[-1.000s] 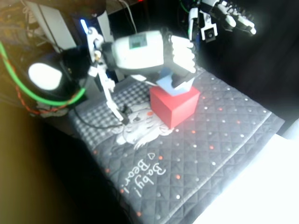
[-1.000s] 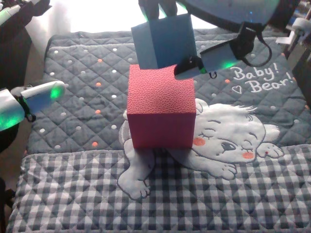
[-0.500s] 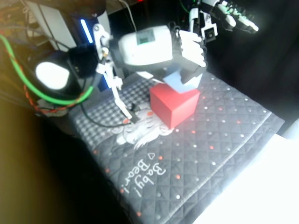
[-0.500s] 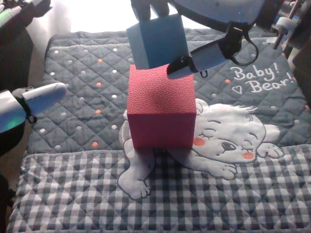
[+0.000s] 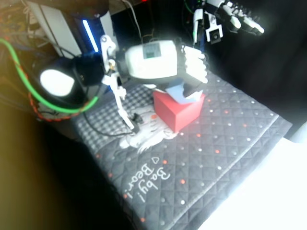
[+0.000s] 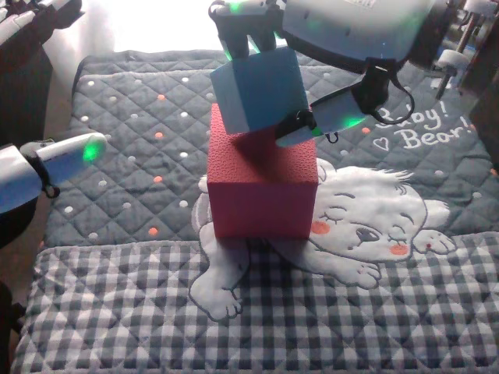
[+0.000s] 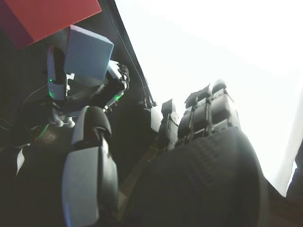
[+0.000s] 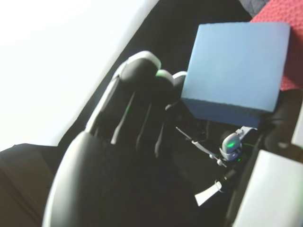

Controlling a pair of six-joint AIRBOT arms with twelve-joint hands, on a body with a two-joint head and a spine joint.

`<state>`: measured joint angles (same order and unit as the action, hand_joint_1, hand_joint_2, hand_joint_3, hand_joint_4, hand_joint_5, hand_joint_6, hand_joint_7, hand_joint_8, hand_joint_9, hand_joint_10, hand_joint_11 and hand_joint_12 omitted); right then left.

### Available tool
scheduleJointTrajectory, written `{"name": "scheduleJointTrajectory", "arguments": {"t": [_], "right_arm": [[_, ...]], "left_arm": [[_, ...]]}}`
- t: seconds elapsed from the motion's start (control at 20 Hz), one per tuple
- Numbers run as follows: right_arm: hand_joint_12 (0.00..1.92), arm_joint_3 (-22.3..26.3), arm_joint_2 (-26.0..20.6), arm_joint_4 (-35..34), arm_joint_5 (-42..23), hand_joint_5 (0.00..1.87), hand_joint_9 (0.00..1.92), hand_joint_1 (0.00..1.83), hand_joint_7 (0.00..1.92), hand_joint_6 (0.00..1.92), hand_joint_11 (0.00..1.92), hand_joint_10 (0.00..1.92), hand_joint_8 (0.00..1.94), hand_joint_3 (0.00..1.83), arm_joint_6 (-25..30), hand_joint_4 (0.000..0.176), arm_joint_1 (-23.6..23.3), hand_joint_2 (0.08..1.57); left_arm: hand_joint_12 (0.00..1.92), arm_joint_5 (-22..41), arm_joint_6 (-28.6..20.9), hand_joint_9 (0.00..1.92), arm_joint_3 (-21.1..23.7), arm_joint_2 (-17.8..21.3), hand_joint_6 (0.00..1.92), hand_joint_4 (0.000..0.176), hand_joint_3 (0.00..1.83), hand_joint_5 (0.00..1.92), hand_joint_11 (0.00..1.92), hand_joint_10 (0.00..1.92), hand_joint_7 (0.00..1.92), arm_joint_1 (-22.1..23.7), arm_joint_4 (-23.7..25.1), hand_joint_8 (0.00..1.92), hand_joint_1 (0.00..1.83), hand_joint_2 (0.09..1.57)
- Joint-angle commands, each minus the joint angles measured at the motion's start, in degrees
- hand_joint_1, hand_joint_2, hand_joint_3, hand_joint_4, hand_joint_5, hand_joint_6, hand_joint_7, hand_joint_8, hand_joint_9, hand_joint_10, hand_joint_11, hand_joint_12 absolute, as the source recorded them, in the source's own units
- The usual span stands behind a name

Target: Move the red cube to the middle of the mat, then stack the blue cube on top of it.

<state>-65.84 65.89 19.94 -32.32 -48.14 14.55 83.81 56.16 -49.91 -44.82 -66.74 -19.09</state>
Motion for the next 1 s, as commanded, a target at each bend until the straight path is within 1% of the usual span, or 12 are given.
{"name": "scheduleJointTrajectory", "arguments": {"t": [0.0, 0.15, 0.2, 0.25, 0.3, 0.6, 0.65, 0.75, 0.8, 0.85, 0.9, 0.95], "right_arm": [[1.92, 0.4, -0.6, -0.6, -4.1, 0.28, 0.34, 0.86, 0.39, 1.33, 0.3, 1.45, 1.06, 0.0, -0.1, 0.0, 0.1, 1.26], [1.85, 1.5, -1.8, -0.1, -4.1, 0.04, 0.14, 0.59, 0.2, 1.06, 0.11, 1.35, 0.9, 0.0, -0.1, 0.0, 0.1, 1.25], [1.71, 2.0, -1.9, 0.2, -4.2, 0.0, 0.05, 0.42, 0.12, 0.56, 0.04, 1.03, 0.41, 0.0, -0.1, 0.0, 0.1, 1.23], [1.71, 2.4, -2.2, 0.5, -4.2, 0.0, 0.05, 0.42, 0.12, 0.56, 0.04, 1.03, 0.41, 0.0, -0.1, 0.0, 0.1, 1.23], [1.64, 2.8, -2.7, 0.8, -4.2, 0.01, 0.0, 0.38, 0.08, 0.23, 0.0, 0.66, 0.11, 0.0, -0.1, 0.0, 0.1, 1.19], [1.6, 4.2, -4.4, 1.5, -4.2, 0.05, 0.11, 0.27, 0.2, 0.02, 0.0, 0.72, 0.01, 0.0, -0.1, 0.0, 0.1, 1.13], [1.65, 4.7, -4.8, 1.5, -4.2, 0.06, 0.04, 0.25, 0.16, 0.02, 0.0, 0.7, 0.0, 0.01, -0.1, 0.0, 0.1, 1.17], [1.66, 5.1, -4.9, 1.7, -4.2, 0.08, 0.01, 0.26, 0.14, 0.03, 0.0, 0.66, 0.0, 0.01, -0.1, 0.0, 0.1, 1.2], [1.78, 5.3, -5.2, 1.8, -4.2, 0.07, 0.0, 0.32, 0.17, 0.02, 0.0, 0.88, 0.01, 0.0, -0.1, 0.0, 0.1, 1.2], [1.78, 5.4, -5.5, 1.8, -4.2, 0.07, 0.0, 0.32, 0.17, 0.02, 0.0, 0.88, 0.01, 0.0, -0.1, 0.0, 0.1, 1.2], [1.78, 5.6, -5.8, 1.8, -4.3, 0.05, 0.0, 0.29, 0.2, 0.01, 0.0, 1.02, 0.02, 0.0, -0.1, 0.0, 0.1, 1.18], [1.66, 5.9, -6.8, 2.0, -4.3, 0.03, 0.0, 0.26, 0.2, 0.01, 0.0, 0.9, 0.02, 0.0, -0.1, 0.0, 0.1, 1.14]], "left_arm": [[0.0, 7.3, 0.0, 0.0, -0.1, 0.0, 0.0, 0.105, 0.0, 0.14, 0.0, 0.0, 0.0, 0.3, 0.4, 0.0, 0.58, 1.11], [0.0, 7.3, 0.0, 0.0, -0.1, 0.0, 0.0, 0.122, 0.0, 0.12, 0.0, 0.0, 0.0, 0.2, 0.3, 0.0, 0.58, 1.1], [0.0, 7.3, 0.0, 0.0, -0.1, 0.0, 0.0, 0.111, 0.0, 0.12, 0.0, 0.0, 0.0, 0.2, 0.2, 0.0, 0.59, 1.11], [0.0, 7.3, 0.0, 0.0, -0.1, 0.0, 0.0, 0.111, 0.0, 0.12, 0.0, 0.0, 0.0, 0.2, 0.2, 0.0, 0.59, 1.11], [0.0, 7.3, 0.0, 0.0, -0.1, 0.0, 0.0, 0.132, 0.0, 0.12, 0.0, 0.0, 0.0, 0.2, 0.1, 0.0, 0.61, 1.1], [0.01, 7.2, 0.0, 0.0, -0.1, 0.0, 0.0, 0.132, 0.0, 0.11, 0.03, 0.0, 0.0, 0.2, 0.0, 0.0, 0.6, 1.1], [0.02, 7.2, 0.0, 0.0, -0.1, 0.0, 0.0, 0.106, 0.0, 0.12, 0.04, 0.0, 0.0, 0.1, 0.0, 0.0, 0.62, 1.11], [0.02, 7.2, 0.0, 0.0, -0.1, 0.0, 0.0, 0.116, 0.0, 0.11, 0.03, 0.0, 0.0, 0.1, -0.1, 0.0, 0.6, 1.11], [0.02, 7.2, 0.0, 0.0, 0.0, 0.0, 0.0, 0.138, 0.0, 0.1, 0.02, 0.0, 0.0, 0.0, -0.2, 0.0, 0.61, 1.11], [0.02, 7.2, 0.0, 0.0, 0.0, 0.0, 0.0, 0.138, 0.0, 0.1, 0.02, 0.0, 0.0, 0.0, -0.2, 0.0, 0.61, 1.11], [0.03, 7.3, 0.0, 0.0, 0.0, 0.0, 0.0, 0.126, 0.0, 0.11, 0.03, 0.0, 0.0, -0.1, -0.2, 0.0, 0.62, 1.11], [0.0, 7.4, 0.0, 0.0, 0.0, 0.0, 0.01, 0.106, 0.0, 0.12, 0.0, 0.0, 0.0, -0.2, -0.3, 0.0, 0.6, 1.11]]}}
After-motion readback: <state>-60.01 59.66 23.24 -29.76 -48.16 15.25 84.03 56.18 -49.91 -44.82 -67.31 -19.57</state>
